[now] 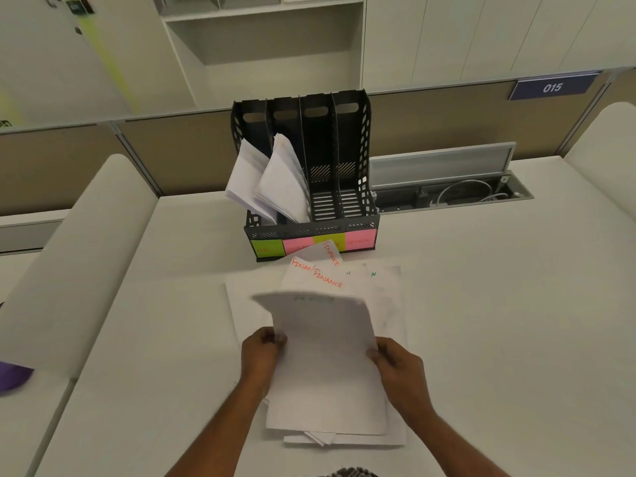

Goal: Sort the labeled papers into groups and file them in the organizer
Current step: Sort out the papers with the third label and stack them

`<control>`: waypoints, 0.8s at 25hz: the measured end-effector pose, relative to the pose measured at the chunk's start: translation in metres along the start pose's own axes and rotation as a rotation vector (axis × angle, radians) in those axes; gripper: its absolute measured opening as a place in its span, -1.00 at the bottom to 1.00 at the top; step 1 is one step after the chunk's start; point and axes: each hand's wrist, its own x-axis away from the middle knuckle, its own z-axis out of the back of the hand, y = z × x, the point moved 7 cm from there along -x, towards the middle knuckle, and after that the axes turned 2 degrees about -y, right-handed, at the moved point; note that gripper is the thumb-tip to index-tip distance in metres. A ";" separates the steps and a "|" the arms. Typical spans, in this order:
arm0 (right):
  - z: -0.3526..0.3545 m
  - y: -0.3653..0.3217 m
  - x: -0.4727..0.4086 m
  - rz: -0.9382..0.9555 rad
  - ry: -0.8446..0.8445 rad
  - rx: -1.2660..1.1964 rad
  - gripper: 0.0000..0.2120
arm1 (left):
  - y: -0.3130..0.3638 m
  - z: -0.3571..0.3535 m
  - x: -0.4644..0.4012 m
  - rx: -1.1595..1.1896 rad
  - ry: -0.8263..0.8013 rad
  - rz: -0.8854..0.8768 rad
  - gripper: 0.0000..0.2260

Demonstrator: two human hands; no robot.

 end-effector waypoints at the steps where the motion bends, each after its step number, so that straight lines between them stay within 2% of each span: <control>1: 0.001 0.000 -0.001 -0.015 0.004 -0.017 -0.76 | 0.003 -0.002 0.001 0.005 0.010 -0.020 -0.90; 7: 0.013 0.005 -0.014 -0.140 0.080 -0.053 -0.85 | 0.012 -0.019 0.007 0.083 -0.110 -0.046 -0.83; 10: 0.021 0.020 -0.021 -0.244 0.174 -0.084 -0.92 | 0.008 -0.023 0.009 0.124 -0.150 -0.032 -0.93; 13: 0.033 0.029 -0.022 -0.304 0.265 -0.185 -0.89 | 0.007 -0.020 0.008 0.192 -0.145 0.009 -0.76; 17: 0.057 0.038 -0.014 -0.255 0.348 -0.273 -0.74 | 0.011 -0.011 0.005 0.224 -0.118 0.011 -0.74; 20: 0.054 0.035 -0.014 -0.231 0.316 -0.199 -0.78 | 0.014 -0.014 0.005 0.227 -0.152 -0.007 -0.76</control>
